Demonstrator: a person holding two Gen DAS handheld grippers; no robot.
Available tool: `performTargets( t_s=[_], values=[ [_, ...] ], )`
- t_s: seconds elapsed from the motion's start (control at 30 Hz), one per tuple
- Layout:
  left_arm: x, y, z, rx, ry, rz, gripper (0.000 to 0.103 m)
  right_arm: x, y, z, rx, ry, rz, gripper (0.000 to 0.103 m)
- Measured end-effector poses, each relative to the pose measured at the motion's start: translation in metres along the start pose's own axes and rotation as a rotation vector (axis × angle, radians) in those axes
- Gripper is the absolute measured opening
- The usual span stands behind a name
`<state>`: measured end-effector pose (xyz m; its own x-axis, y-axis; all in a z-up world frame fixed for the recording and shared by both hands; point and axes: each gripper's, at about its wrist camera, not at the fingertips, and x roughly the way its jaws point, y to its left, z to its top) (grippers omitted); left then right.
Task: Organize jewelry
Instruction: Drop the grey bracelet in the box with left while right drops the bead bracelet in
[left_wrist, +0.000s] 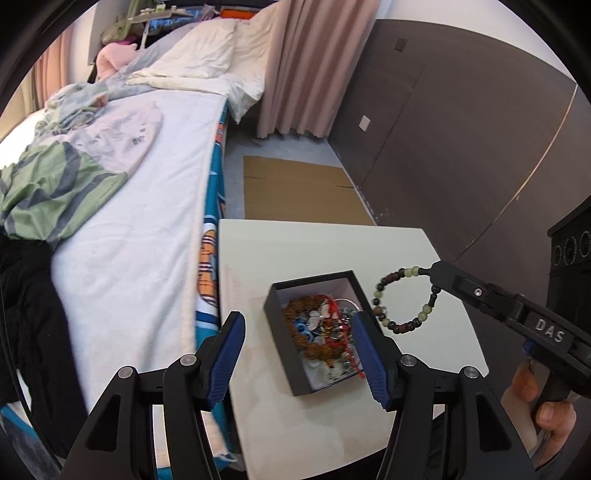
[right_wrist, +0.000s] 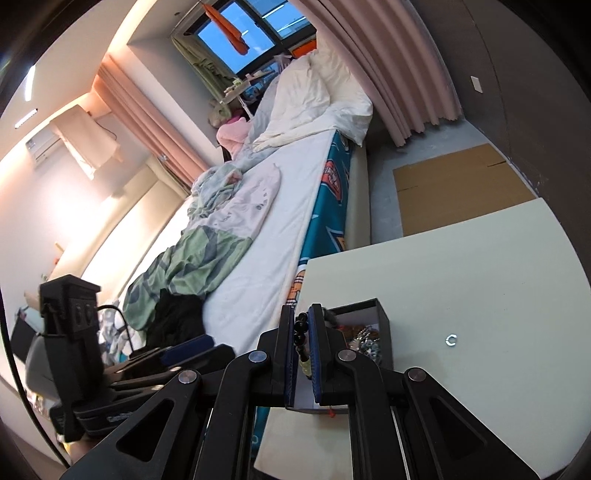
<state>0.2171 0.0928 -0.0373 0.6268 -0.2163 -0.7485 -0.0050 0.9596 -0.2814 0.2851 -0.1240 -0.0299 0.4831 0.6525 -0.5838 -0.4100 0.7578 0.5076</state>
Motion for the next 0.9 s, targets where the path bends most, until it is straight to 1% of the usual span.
performTargets(
  t_s=[0.1, 0.17, 0.27, 0.3, 0.33, 0.37, 0.4, 0.43, 0.47, 0.5, 0.53, 0.63, 0.73, 0.77, 0.8, 0.9],
  values=[
    [-0.005, 0.007, -0.001, -0.009, -0.004, 0.006, 0.061, 0.006, 0.002, -0.002, -0.016, 0.002, -0.052, 0.009],
    [-0.007, 0.010, -0.002, -0.009, -0.004, 0.010, 0.061, 0.014, 0.003, -0.003, -0.025, 0.027, -0.073, 0.010],
    [-0.010, 0.013, -0.004, -0.009, -0.002, 0.020, 0.061, 0.037, 0.003, -0.006, -0.012, 0.134, -0.089, 0.010],
    [-0.012, 0.013, -0.003, -0.009, -0.003, 0.019, 0.061, 0.043, 0.002, -0.007, 0.007, 0.169, -0.071, 0.011],
    [-0.014, 0.012, -0.004, -0.009, -0.006, 0.019, 0.061, 0.043, 0.001, -0.007, 0.016, 0.176, -0.055, 0.012],
    [-0.017, 0.011, -0.004, -0.008, -0.010, 0.021, 0.061, 0.041, 0.001, -0.007, 0.021, 0.174, -0.034, 0.018],
    [-0.019, 0.011, -0.004, -0.007, -0.012, 0.022, 0.061, 0.035, 0.002, -0.007, 0.020, 0.158, -0.018, 0.033],
    [-0.020, 0.010, -0.004, -0.006, -0.014, 0.021, 0.061, 0.029, 0.002, -0.007, 0.017, 0.137, -0.016, 0.043],
    [-0.022, 0.010, -0.004, -0.006, -0.014, 0.019, 0.061, 0.026, 0.003, -0.008, 0.014, 0.120, -0.019, 0.056],
    [-0.023, 0.008, -0.005, -0.006, -0.015, 0.014, 0.061, 0.016, 0.001, -0.009, 0.009, 0.091, -0.030, 0.058],
    [-0.024, 0.006, -0.006, -0.004, -0.016, 0.012, 0.061, 0.011, 0.000, -0.009, 0.007, 0.084, -0.039, 0.059],
    [-0.025, 0.000, -0.007, 0.003, -0.016, 0.000, 0.061, 0.002, -0.003, -0.010, 0.006, 0.096, -0.057, 0.059],
    [-0.028, -0.007, -0.010, 0.011, -0.018, -0.014, 0.062, -0.011, -0.003, -0.009, -0.024, 0.092, -0.112, 0.059],
    [-0.029, -0.010, -0.011, 0.013, -0.019, -0.017, 0.063, -0.017, -0.003, -0.010, -0.034, 0.092, -0.116, 0.059],
    [-0.031, -0.012, -0.011, 0.013, -0.022, -0.019, 0.067, -0.022, -0.003, -0.010, -0.040, 0.095, -0.116, 0.062],
    [-0.037, -0.022, -0.013, 0.017, -0.041, -0.026, 0.072, -0.037, -0.004, -0.014, -0.066, 0.088, -0.157, 0.065]
  ],
)
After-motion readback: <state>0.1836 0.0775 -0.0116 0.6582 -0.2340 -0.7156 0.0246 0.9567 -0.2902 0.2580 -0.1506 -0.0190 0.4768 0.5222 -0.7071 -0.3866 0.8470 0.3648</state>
